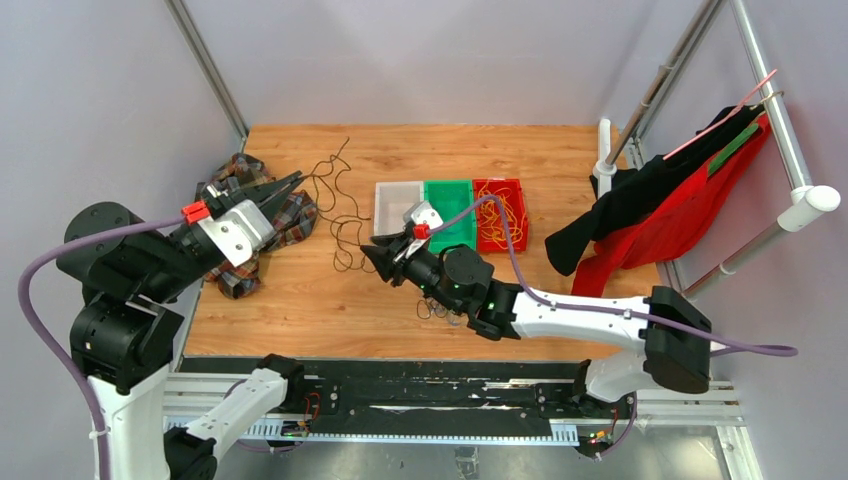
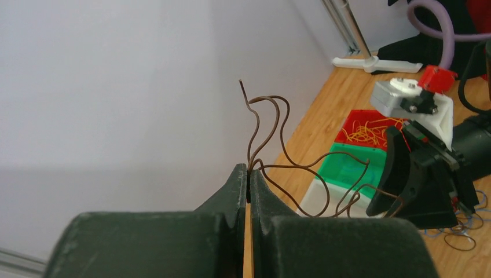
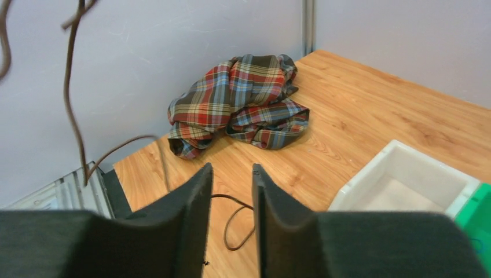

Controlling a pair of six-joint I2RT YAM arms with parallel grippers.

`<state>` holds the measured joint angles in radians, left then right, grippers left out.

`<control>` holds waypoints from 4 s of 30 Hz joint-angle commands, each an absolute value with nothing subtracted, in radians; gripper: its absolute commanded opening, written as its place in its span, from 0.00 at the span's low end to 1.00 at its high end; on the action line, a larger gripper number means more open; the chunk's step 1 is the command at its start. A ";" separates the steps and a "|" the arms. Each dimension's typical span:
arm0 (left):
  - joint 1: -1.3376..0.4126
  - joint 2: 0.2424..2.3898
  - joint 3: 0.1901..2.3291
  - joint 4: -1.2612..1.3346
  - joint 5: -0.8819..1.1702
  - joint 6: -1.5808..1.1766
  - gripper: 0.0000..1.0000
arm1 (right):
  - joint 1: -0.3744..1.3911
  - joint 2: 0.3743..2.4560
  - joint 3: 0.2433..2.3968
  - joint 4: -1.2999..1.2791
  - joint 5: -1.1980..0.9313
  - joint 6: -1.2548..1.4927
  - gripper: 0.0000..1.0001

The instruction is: Untangle the cables

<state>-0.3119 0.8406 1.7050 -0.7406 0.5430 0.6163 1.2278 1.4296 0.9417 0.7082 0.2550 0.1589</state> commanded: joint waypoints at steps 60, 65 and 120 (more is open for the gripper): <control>-0.318 0.771 1.451 -0.904 0.652 0.620 0.78 | 1.203 1.404 1.421 0.199 0.198 -0.325 0.01; -0.318 0.773 1.546 -0.994 0.778 0.599 0.81 | 1.203 1.404 1.411 0.202 0.201 -0.325 0.01; -0.318 0.912 1.639 -0.974 0.708 0.588 0.00 | 1.207 1.555 1.233 0.525 0.132 0.098 0.38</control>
